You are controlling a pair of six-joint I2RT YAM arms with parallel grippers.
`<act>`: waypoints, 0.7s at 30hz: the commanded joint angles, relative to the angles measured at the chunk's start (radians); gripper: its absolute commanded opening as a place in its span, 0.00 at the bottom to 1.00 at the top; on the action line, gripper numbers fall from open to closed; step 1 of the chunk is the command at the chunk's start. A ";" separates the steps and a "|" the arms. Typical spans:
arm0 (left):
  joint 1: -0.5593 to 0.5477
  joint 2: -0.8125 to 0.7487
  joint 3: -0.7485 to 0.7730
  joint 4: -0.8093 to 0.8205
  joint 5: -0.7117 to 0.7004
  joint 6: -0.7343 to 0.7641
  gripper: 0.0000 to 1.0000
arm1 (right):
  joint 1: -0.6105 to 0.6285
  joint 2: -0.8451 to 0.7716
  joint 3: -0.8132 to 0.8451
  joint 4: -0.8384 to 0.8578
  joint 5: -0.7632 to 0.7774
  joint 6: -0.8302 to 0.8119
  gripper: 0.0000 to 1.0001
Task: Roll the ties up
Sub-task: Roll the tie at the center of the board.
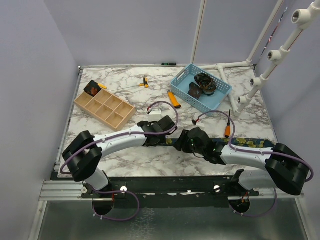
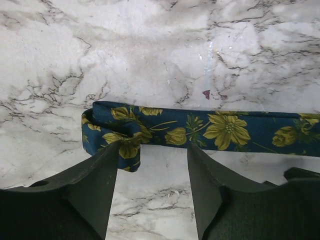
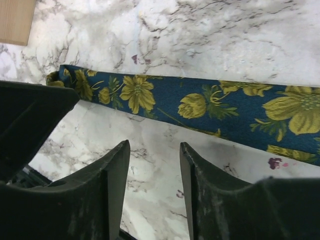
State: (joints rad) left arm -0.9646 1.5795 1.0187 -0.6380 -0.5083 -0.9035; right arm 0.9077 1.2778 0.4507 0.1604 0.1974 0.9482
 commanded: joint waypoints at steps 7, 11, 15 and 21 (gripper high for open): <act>0.070 -0.307 -0.102 -0.006 0.027 0.042 0.59 | 0.002 0.086 0.151 0.063 -0.230 -0.133 0.57; 0.190 -0.470 -0.207 0.008 0.013 0.063 0.60 | 0.019 0.183 0.250 0.043 -0.263 -0.151 0.60; 0.248 -0.615 -0.274 0.005 -0.031 0.052 0.63 | 0.063 0.274 0.384 -0.020 -0.238 -0.174 0.68; 0.268 -0.686 -0.314 0.004 -0.053 0.050 0.65 | 0.088 0.414 0.522 -0.142 -0.213 -0.177 0.70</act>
State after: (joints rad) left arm -0.7097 0.9226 0.7311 -0.6334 -0.5243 -0.8597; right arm 0.9829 1.6245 0.9184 0.1284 -0.0170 0.7933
